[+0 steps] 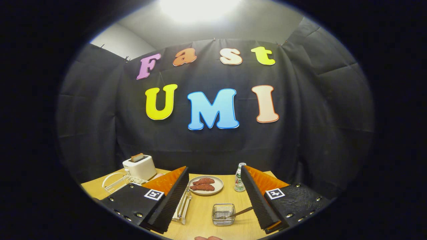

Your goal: Take the plate from the dish rack, then take the spoon from the basket and place it into the plate.

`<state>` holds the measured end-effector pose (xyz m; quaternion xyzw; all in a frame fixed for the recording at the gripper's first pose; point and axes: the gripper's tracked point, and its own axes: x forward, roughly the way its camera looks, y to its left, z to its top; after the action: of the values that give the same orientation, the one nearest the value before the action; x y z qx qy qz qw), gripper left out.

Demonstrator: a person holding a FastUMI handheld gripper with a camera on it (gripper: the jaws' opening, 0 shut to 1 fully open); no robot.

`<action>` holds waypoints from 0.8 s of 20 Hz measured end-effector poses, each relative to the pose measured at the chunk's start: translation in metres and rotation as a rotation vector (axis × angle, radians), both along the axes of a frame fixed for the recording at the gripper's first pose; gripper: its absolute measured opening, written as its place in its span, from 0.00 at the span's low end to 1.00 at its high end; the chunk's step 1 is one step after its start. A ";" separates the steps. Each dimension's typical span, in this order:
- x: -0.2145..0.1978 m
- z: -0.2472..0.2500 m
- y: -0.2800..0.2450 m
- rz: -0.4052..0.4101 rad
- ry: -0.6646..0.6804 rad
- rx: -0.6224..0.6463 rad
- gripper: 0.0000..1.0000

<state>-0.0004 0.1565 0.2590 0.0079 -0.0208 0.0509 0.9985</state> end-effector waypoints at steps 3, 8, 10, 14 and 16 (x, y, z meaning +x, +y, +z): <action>0.005 0.005 0.025 0.019 0.045 -0.008 0.95; 0.020 -0.010 0.079 0.066 0.220 -0.008 0.95; 0.028 -0.023 0.098 0.076 0.295 -0.013 0.95; 0.044 -0.049 0.130 0.072 0.405 -0.046 0.95; 0.052 -0.059 0.145 0.070 0.443 -0.053 0.91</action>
<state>0.0514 0.3012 0.1995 -0.0065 0.2007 0.0832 0.9761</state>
